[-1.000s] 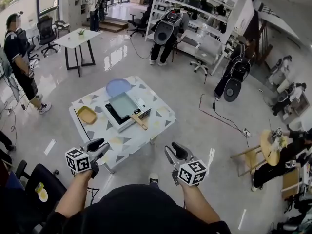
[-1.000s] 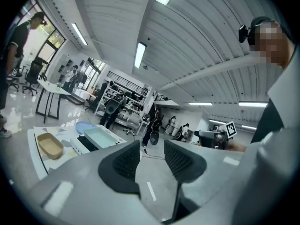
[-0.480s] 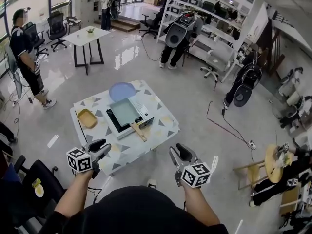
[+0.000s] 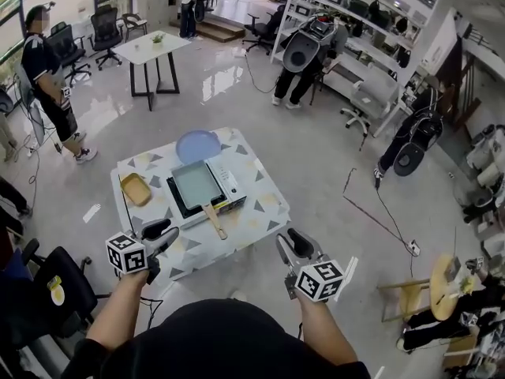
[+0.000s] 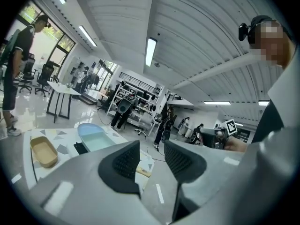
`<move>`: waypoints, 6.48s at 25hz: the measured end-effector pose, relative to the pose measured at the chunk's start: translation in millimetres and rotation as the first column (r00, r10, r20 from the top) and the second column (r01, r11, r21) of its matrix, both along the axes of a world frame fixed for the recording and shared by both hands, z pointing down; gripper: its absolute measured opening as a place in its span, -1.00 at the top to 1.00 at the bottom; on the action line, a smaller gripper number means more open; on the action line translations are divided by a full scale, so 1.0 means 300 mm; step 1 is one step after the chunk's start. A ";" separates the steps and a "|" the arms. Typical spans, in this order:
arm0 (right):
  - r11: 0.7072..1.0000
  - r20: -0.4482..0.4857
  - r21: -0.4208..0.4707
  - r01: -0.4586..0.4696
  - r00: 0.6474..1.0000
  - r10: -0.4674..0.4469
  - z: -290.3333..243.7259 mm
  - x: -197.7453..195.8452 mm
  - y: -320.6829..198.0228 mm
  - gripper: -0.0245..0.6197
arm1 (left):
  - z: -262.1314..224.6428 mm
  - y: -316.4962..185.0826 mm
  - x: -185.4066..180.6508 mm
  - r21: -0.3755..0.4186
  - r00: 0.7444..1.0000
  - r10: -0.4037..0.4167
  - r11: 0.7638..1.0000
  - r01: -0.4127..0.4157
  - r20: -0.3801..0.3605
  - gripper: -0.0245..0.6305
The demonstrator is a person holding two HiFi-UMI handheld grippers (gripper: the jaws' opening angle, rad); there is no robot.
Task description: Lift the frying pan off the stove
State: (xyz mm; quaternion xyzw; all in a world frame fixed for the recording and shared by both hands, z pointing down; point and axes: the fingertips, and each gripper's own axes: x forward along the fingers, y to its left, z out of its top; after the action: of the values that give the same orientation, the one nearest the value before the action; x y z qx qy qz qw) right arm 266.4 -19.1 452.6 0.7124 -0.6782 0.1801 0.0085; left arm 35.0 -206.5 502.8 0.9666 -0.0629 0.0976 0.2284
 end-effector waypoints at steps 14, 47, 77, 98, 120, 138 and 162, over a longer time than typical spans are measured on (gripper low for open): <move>0.990 0.048 -0.007 0.138 0.989 -0.138 0.062 0.284 -0.096 0.35 | 0.018 0.062 0.166 -0.026 0.994 -0.111 0.993 0.112 0.017 0.42; 0.850 0.158 -0.163 0.501 0.863 -0.479 0.336 0.106 -0.408 0.33 | 0.254 0.163 0.157 -0.175 0.968 -0.246 0.952 0.252 0.057 0.41; 0.690 0.349 -0.312 0.653 0.755 -0.556 0.664 -0.083 -0.709 0.32 | 0.571 0.020 0.344 -0.403 0.990 -0.072 0.908 0.116 0.124 0.35; 0.569 0.542 -0.362 0.739 0.663 -0.517 0.868 -0.229 -0.792 0.13 | 0.708 0.050 0.506 -0.607 0.993 0.106 0.793 -0.059 0.043 0.22; 0.528 0.731 -0.308 0.792 0.552 -0.401 0.979 -0.313 -0.859 0.02 | 0.696 0.046 0.588 -0.684 0.982 0.161 0.706 -0.183 -0.096 0.36; 0.575 0.841 -0.211 0.791 0.447 -0.306 0.972 -0.362 -0.901 0.15 | 0.684 0.038 0.567 -0.688 0.974 0.218 0.697 -0.203 -0.067 0.40; 0.655 0.860 -0.072 0.752 0.380 -0.341 0.753 -0.346 -0.865 0.21 | 0.503 0.101 0.567 -0.607 0.952 0.300 0.747 -0.271 -0.056 0.39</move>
State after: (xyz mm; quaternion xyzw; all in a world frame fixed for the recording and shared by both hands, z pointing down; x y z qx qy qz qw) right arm 162.6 -278.7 678.5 0.2540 -0.7463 0.6121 -0.0622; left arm 205.1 -176.2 653.7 0.8373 0.1151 0.1682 0.5073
